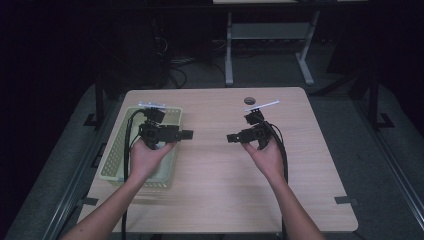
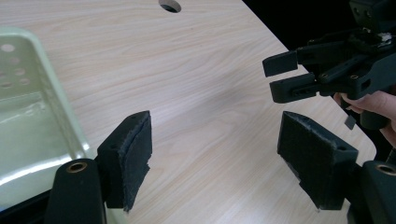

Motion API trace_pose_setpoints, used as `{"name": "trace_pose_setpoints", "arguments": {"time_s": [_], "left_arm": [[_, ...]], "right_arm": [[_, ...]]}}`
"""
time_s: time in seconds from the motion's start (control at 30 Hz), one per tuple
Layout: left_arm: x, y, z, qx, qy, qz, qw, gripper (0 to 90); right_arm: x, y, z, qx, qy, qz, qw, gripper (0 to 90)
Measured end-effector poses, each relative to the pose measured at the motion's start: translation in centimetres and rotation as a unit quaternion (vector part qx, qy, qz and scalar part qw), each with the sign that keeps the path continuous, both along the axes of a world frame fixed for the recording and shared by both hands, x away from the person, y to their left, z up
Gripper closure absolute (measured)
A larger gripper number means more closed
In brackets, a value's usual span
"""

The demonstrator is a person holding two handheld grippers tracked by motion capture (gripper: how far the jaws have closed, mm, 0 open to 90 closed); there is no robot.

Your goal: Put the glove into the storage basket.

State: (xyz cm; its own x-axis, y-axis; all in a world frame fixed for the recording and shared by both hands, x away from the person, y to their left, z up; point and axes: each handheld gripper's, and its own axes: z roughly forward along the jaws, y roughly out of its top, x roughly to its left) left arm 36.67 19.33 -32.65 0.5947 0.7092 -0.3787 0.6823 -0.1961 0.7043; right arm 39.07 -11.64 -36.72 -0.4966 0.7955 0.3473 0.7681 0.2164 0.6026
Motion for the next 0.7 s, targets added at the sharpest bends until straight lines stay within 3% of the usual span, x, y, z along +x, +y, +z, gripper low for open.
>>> {"name": "trace_pose_setpoints", "arguments": {"time_s": [0.7], "left_arm": [[-0.6,-3.1,-0.4,-0.021,-0.013,-0.021,0.9995,25.8]], "right_arm": [[-1.1,-4.1,-1.9,-0.002,0.012,-0.013,0.9998,28.9]]}}
